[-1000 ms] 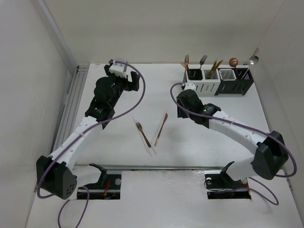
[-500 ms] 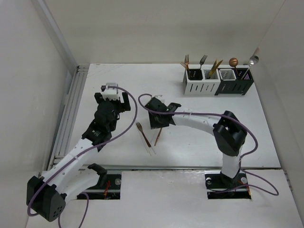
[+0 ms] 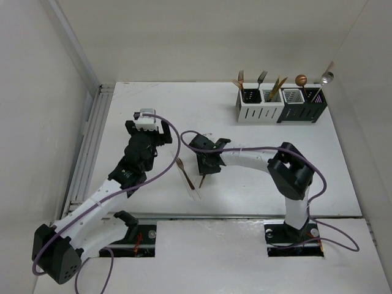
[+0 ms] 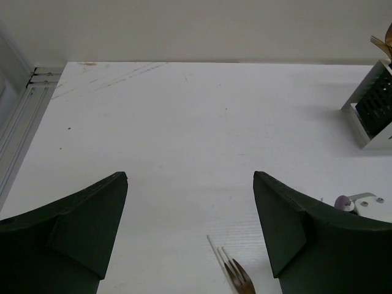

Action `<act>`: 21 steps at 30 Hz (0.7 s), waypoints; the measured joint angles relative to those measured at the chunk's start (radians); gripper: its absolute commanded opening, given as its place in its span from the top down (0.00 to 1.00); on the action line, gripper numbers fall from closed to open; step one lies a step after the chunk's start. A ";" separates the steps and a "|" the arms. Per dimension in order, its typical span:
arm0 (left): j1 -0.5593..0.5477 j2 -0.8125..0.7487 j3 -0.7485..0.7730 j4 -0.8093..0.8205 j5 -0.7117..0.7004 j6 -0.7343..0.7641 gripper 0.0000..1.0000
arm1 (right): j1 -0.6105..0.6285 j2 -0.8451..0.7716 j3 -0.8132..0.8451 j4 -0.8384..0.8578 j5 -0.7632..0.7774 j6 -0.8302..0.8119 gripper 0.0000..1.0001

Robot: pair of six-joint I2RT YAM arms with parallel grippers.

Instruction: Sort the eating utensils into containers

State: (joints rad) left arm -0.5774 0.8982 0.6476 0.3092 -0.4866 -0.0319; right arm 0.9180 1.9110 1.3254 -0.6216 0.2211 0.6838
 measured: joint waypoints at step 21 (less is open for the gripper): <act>0.166 -0.179 -0.021 0.032 0.146 -0.036 0.19 | -0.009 0.047 0.039 -0.062 0.047 -0.002 0.65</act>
State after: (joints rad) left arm -0.4118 0.7193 0.6262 0.3408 -0.3405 -0.0677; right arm 0.9089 1.9583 1.3647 -0.6834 0.2684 0.6819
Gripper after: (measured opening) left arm 0.808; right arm 0.389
